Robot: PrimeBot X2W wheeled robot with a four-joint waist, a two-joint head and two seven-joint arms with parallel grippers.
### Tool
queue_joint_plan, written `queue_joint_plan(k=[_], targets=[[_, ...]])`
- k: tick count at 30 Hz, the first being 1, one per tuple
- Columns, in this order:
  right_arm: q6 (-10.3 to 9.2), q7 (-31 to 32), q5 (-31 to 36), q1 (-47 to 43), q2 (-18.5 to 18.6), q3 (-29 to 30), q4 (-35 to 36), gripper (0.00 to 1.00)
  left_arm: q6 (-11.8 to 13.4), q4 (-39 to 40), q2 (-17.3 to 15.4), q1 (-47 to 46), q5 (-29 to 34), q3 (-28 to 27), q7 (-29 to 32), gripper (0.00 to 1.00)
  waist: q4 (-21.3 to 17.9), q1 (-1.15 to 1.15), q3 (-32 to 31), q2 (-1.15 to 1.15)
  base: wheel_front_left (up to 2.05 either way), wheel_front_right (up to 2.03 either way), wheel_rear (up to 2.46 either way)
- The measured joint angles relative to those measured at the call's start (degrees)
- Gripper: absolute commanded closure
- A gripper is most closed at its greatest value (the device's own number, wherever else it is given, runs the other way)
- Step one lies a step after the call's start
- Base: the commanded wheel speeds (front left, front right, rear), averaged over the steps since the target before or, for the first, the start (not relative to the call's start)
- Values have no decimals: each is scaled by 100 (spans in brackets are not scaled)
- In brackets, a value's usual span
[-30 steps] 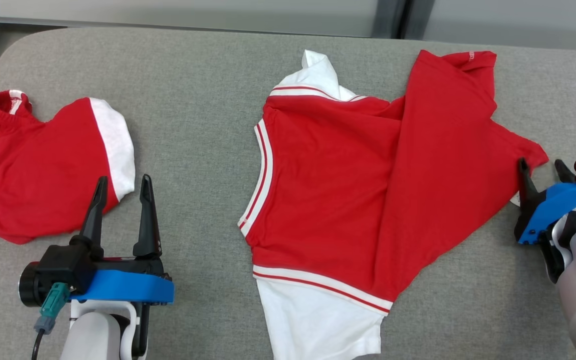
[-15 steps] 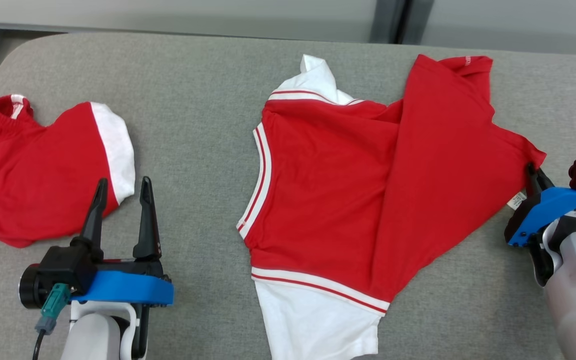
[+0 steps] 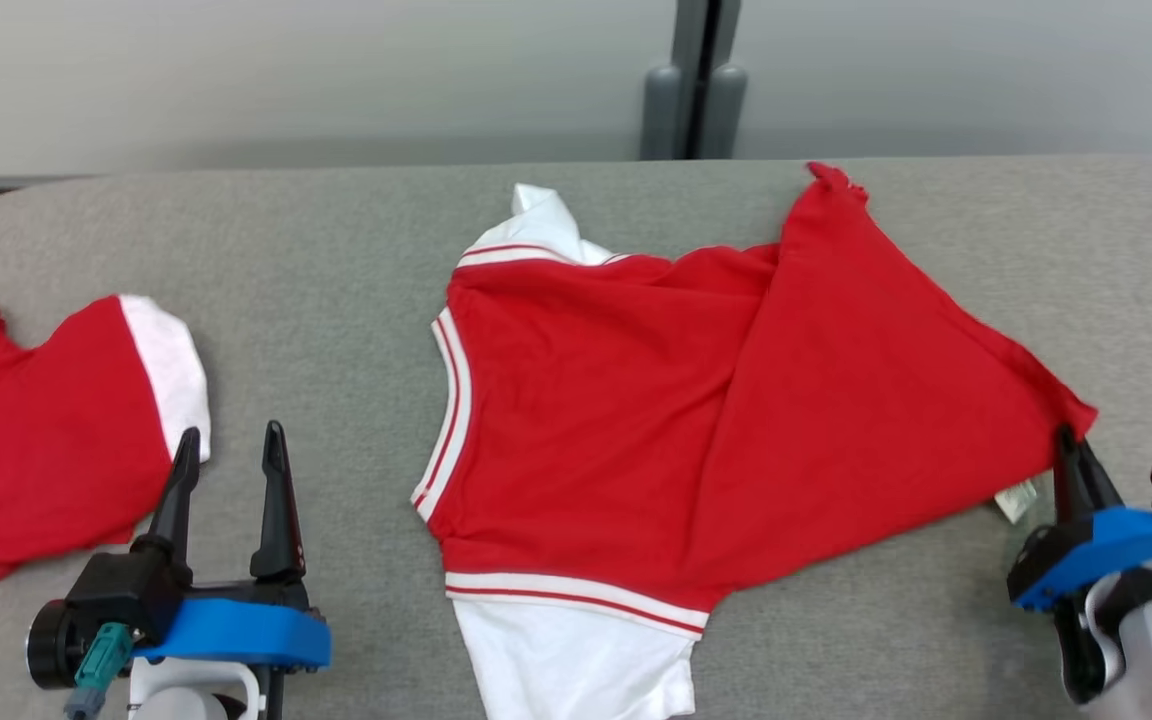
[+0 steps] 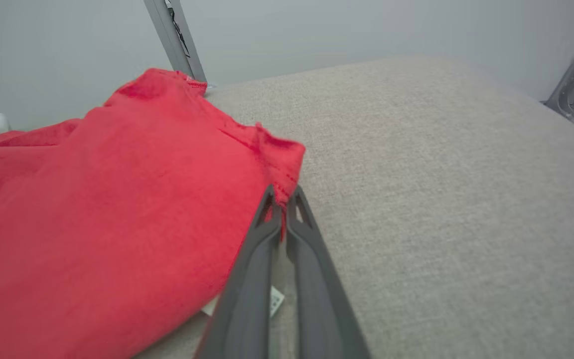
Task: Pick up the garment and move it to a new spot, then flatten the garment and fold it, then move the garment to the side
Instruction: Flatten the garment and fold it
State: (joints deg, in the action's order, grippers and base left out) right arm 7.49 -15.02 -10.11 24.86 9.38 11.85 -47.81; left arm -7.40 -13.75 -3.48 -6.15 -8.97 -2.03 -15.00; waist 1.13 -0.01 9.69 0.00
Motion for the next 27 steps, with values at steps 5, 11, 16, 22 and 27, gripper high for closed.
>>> queue_joint_plan(k=[5, 11, 16, 22, 27], targets=[[0, 0, -263, -677, -126, -33, 610, 100, 0, -10, 8, 132, 16, -22, 0, 0, -206, 0, -159, 0, 0, 0, 0], [0, 40, -516, -1463, -282, 105, 1278, 100, 0, -15, 16, 230, 40, -48, 0, 0, -354, 0, -293, 0, 0, 0, 0], [0, 300, -571, -1958, -409, 316, 1847, 100, 0, -13, 22, 248, 48, -60, 0, 0, -421, 0, -340, 0, 0, 0, 0], [-1, 520, -504, -2184, -526, 404, 2252, 0, 0, -14, 26, 254, 51, -62, 0, 0, -432, 1, -371, 0, 0, 0, 0], [-1, 415, -258, -2180, -560, 417, 2654, 0, 0, 5, 27, 306, 91, -88, 0, 0, -408, 1, -437, 0, 0, 0, 0]])
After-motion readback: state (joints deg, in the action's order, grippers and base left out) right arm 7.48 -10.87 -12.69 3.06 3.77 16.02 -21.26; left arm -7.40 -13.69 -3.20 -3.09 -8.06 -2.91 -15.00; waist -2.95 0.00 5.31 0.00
